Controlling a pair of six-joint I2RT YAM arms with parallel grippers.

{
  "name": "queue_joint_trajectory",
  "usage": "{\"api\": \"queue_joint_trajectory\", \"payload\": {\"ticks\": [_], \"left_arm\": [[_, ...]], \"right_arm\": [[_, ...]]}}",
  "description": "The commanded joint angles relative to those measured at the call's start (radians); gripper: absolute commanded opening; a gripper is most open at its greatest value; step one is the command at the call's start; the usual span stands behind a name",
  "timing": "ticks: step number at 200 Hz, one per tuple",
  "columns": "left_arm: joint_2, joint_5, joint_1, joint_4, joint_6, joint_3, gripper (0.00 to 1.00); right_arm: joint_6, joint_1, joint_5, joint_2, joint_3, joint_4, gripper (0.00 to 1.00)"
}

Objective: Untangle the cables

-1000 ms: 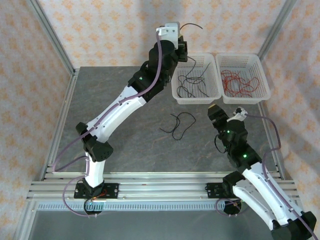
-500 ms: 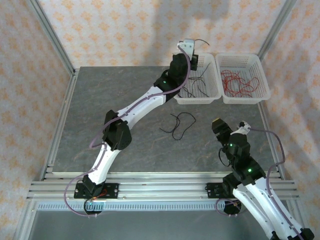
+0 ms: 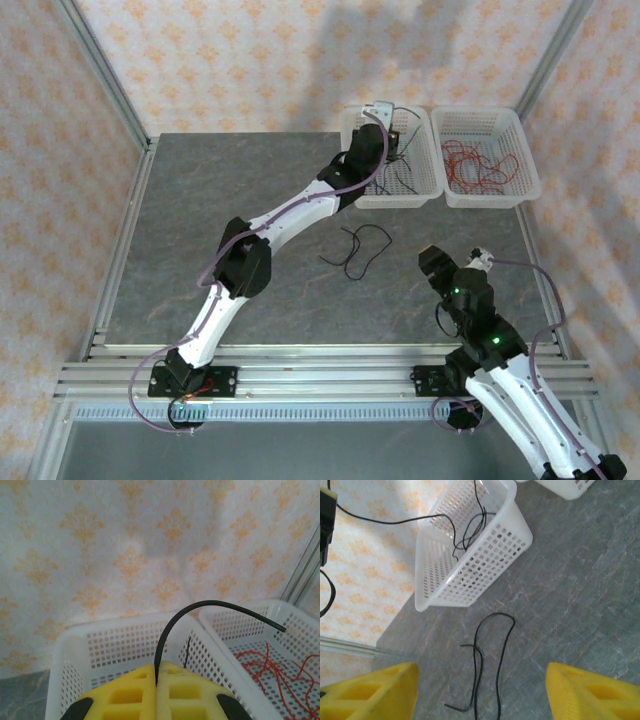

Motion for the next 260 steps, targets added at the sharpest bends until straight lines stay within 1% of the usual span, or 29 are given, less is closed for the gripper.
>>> {"api": "queue_joint_trajectory", "payload": {"ticks": [1,40,69,82,95,112,137,155,185,215,239,260], "left_arm": [[0.061,0.032,0.006,-0.081,-0.043,-0.017,0.03],[0.142,0.048,0.007,-0.169,-0.076,0.02,0.06],[0.192,0.077,0.007,-0.232,-0.088,0.074,0.16],[0.194,0.087,0.007,-0.243,-0.09,0.082,0.27],[0.184,0.101,0.007,-0.247,-0.091,0.088,0.41],[0.161,0.11,0.005,-0.252,-0.085,0.101,0.57],[0.113,0.118,0.004,-0.26,-0.066,0.13,0.72],[0.069,0.121,0.002,-0.26,-0.047,0.148,0.79],[-0.008,0.1,0.001,-0.264,-0.014,0.159,0.84],[-0.099,0.044,0.0,-0.296,0.01,0.143,0.87],[-0.22,-0.003,0.001,-0.286,0.002,0.033,0.87],[-0.352,-0.041,0.002,-0.272,-0.026,-0.108,0.87]], "right_arm": [[-0.008,-0.002,-0.048,0.035,0.05,-0.066,0.67],[-0.025,-0.002,-0.098,0.128,0.084,-0.094,0.69],[-0.018,0.0,-0.135,0.185,0.064,-0.051,0.69],[-0.011,0.0,-0.152,0.2,0.052,-0.029,0.69],[-0.006,0.001,-0.159,0.211,0.045,-0.015,0.69],[-0.006,0.006,-0.154,0.22,0.047,-0.016,0.69],[-0.01,0.009,-0.145,0.233,0.057,-0.026,0.69],[-0.013,0.013,-0.14,0.249,0.063,-0.03,0.69],[-0.013,0.037,-0.124,0.295,0.078,-0.03,0.7],[-0.006,0.109,-0.08,0.373,0.117,-0.021,0.71],[-0.004,0.188,-0.048,0.477,0.17,0.002,0.71],[-0.027,0.268,-0.007,0.593,0.245,0.005,0.68]]}}
